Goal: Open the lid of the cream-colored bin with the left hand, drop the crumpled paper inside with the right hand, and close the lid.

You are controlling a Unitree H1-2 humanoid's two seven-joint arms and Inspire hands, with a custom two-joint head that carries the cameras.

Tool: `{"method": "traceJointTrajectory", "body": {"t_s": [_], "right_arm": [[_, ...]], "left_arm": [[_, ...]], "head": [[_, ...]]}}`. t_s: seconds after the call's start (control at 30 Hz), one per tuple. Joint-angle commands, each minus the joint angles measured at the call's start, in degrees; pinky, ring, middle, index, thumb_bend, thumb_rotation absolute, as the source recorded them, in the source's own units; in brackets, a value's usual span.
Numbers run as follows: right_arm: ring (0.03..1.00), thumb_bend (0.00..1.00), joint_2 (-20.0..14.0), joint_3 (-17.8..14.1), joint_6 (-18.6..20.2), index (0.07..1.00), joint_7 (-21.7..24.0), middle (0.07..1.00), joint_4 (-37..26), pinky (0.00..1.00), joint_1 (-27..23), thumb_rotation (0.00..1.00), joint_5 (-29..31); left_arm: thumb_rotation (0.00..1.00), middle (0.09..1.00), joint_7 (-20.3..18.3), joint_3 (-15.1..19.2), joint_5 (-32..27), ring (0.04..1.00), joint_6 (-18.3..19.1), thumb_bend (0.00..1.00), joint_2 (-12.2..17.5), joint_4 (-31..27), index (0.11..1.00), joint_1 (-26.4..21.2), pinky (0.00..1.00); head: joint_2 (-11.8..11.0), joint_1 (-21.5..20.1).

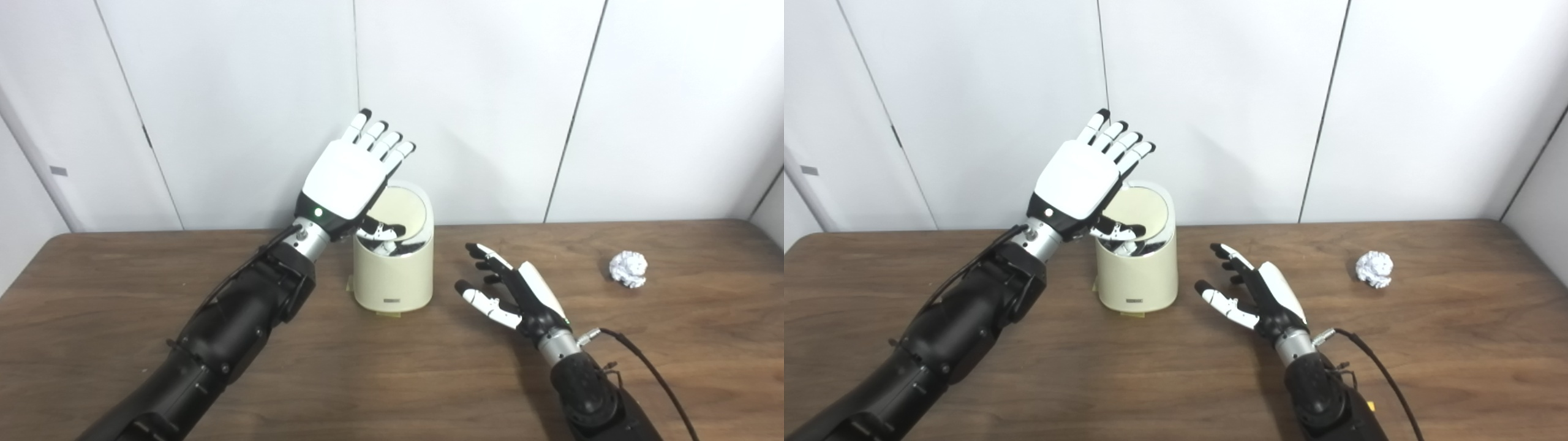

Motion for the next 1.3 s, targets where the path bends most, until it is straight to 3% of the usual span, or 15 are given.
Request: {"method": "traceJointTrajectory", "body": {"t_s": [0.0, 0.1, 0.23, 0.37, 0.47, 0.63, 0.8, 1.03, 1.13, 1.2, 1.27], "right_arm": [[0.856, 0.28, -0.36, -0.25, -0.82, 0.895, -0.31, 0.895, -1.28, 0.76, -1.70, 0.69, 0.42], [0.854, 0.28, -0.61, -0.22, -2.15, 0.892, -0.73, 0.892, -0.43, 0.76, -1.87, 0.70, 0.42], [0.857, 0.29, -0.80, -0.18, -2.03, 0.892, -0.69, 0.892, -0.10, 0.77, -2.01, 0.72, 0.24], [0.860, 0.29, -0.62, -0.25, -1.05, 0.894, -0.48, 0.895, -0.67, 0.77, -1.82, 0.72, 0.20], [0.860, 0.30, -0.53, -0.23, -0.42, 0.897, -0.20, 0.898, -1.18, 0.77, -1.72, 0.72, 0.14], [0.856, 0.28, -0.67, -0.13, -1.13, 0.896, -0.48, 0.897, -0.68, 0.76, -1.89, 0.71, 0.06], [0.852, 0.28, -0.71, -0.13, -2.66, 0.889, -1.23, 0.888, 0.57, 0.76, -2.15, 0.69, 0.10], [0.852, 0.29, -0.66, -0.25, -2.00, 0.891, -0.98, 0.892, 0.35, 0.76, -2.09, 0.72, 0.32], [0.858, 0.28, -1.01, -0.18, -1.91, 0.895, -0.45, 0.896, 0.02, 0.76, -2.03, 0.72, 0.46], [0.854, 0.28, -1.45, -0.01, -1.27, 0.895, 0.08, 0.892, -0.58, 0.76, -2.09, 0.72, 0.08], [0.849, 0.30, -1.81, -0.23, 0.75, 0.882, 0.61, 0.884, -2.45, 0.75, -2.29, 0.67, -0.60]], "left_arm": [[0.61, 0.853, -1.32, 1.75, -1.62, 0.873, 0.79, 0.77, 0.21, -2.73, 0.861, -0.84, 0.99], [0.85, 0.818, -7.18, 4.92, -4.45, 0.856, 2.87, 0.59, -0.15, -9.52, 0.815, -0.45, 0.89], [0.94, 0.787, -13.51, 9.02, -5.02, 0.824, 7.25, 0.58, -1.54, -16.69, 0.763, -0.56, 0.77], [0.92, 0.827, -15.58, 12.12, -3.76, 0.871, 11.62, 0.56, -3.42, -19.74, 0.804, -0.48, 0.83], [0.91, 0.866, -13.45, 13.91, -3.52, 0.907, 12.64, 0.54, -3.76, -19.50, 0.843, -0.95, 0.87], [0.97, 0.935, -13.11, 17.71, -6.46, 0.972, 13.72, 0.53, -4.02, -21.46, 0.927, -1.11, 0.98], [0.92, 0.905, -9.88, 21.07, -10.55, 0.936, 11.21, 0.50, -3.32, -23.12, 0.900, 1.44, 0.89], [0.85, 0.871, -7.52, 23.88, -17.01, 0.882, 7.90, 0.48, -2.29, -23.85, 0.862, 8.57, 0.80], [0.85, 0.855, -7.93, 26.70, -25.04, 0.850, 5.40, 0.47, -2.66, -24.02, 0.853, 13.35, 0.75], [0.80, 0.849, -8.85, 28.95, -32.20, 0.827, 3.19, 0.45, -3.16, -24.15, 0.846, 16.10, 0.72], [0.78, 0.825, -8.10, 31.12, -39.22, 0.797, -1.71, 0.42, -3.37, -22.95, 0.824, 18.79, 0.68]], "head": [[-0.06, 0.05], [-0.21, 0.21], [-0.32, 0.26], [-0.46, 0.06], [-0.35, 0.06], [-0.44, 0.05], [-0.65, 0.06], [-0.81, 0.06], [-0.83, 0.21], [-0.82, 0.26], [-0.69, 0.20]]}}
